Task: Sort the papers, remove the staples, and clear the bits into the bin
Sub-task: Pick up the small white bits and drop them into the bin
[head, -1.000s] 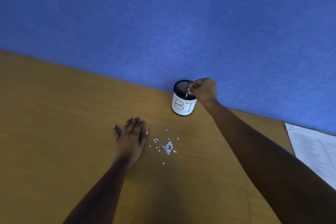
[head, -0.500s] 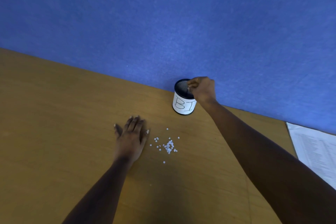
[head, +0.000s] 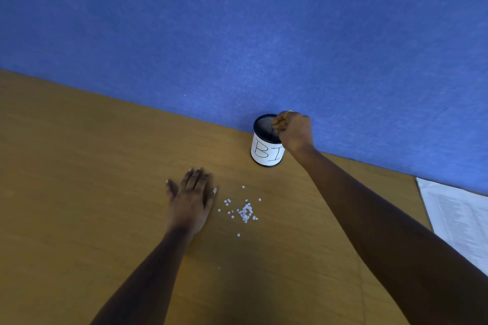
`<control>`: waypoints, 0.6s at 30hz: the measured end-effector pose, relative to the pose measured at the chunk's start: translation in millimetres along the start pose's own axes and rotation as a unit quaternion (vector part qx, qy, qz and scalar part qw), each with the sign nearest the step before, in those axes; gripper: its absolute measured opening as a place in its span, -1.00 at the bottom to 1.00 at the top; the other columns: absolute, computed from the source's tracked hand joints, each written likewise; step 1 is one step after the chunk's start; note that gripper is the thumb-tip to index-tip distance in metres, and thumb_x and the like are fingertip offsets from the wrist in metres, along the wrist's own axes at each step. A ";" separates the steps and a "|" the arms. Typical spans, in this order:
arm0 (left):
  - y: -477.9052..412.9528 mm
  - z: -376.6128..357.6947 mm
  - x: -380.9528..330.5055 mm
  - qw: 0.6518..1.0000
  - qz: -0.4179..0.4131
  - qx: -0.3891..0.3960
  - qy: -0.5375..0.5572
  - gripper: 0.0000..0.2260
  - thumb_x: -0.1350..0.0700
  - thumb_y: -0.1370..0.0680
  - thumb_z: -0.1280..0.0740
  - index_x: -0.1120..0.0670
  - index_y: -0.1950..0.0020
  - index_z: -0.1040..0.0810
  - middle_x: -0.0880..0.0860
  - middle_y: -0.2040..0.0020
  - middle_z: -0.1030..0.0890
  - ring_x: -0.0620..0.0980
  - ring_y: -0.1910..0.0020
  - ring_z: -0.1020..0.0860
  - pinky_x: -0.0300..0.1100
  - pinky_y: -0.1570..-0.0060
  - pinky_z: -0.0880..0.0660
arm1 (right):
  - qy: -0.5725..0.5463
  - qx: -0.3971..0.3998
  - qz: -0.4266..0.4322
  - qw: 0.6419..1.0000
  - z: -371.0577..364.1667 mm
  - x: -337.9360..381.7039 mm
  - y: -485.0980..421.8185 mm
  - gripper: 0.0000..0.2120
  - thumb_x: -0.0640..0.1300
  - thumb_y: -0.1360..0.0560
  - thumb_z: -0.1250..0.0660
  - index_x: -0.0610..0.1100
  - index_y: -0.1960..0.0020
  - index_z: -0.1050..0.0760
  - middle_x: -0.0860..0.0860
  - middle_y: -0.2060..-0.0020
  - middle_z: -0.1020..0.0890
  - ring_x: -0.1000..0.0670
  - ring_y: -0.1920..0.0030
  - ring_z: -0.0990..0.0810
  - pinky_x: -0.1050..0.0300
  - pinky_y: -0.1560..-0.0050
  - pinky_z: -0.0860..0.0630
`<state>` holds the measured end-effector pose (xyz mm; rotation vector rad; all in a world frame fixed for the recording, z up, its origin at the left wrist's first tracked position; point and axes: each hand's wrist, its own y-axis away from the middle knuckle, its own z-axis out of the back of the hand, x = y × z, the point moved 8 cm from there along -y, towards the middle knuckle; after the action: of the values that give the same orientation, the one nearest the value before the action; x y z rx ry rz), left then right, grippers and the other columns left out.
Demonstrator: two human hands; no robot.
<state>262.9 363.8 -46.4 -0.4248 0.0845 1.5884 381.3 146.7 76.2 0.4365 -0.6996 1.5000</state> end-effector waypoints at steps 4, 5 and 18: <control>0.2 -0.4 0.4 1.000 0.000 0.002 -0.001 -0.40 -0.20 -0.48 0.10 0.06 -0.33 -0.45 0.03 -0.38 -0.43 0.01 -0.43 -0.29 0.30 -0.33 -0.09 | -0.020 -0.016 -0.008 1.000 1.1 -2.8 -1.1 -0.86 -0.42 -0.41 -0.32 -0.27 0.09 -0.59 -0.13 0.12 -0.68 -0.02 0.13 -0.62 0.25 0.06 -0.51; 0.4 -0.3 0.3 1.000 0.000 0.002 0.002 -0.39 -0.20 -0.47 0.10 0.06 -0.33 -0.44 0.03 -0.39 -0.42 0.02 -0.43 -0.29 0.30 -0.33 -0.08 | -0.014 -0.016 -0.009 1.000 0.4 -3.6 -1.7 -0.84 -0.42 -0.43 -0.28 -0.26 0.08 -0.59 -0.13 0.11 -0.68 -0.04 0.11 -0.63 0.27 0.07 -0.49; 0.0 0.1 0.4 1.000 0.000 0.002 0.003 -0.40 -0.20 -0.48 0.10 0.06 -0.32 -0.45 0.03 -0.38 -0.43 0.02 -0.43 -0.30 0.30 -0.33 -0.09 | -0.104 -0.042 0.069 0.991 -4.6 31.4 50.9 -0.88 -0.27 -0.48 -0.30 -0.27 0.07 -0.60 -0.10 0.23 -0.68 -0.02 0.22 -0.62 0.31 0.17 -0.48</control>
<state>262.9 364.1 -46.5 -0.4263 0.0923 1.5864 329.7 175.8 85.5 0.4933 -0.9701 1.5626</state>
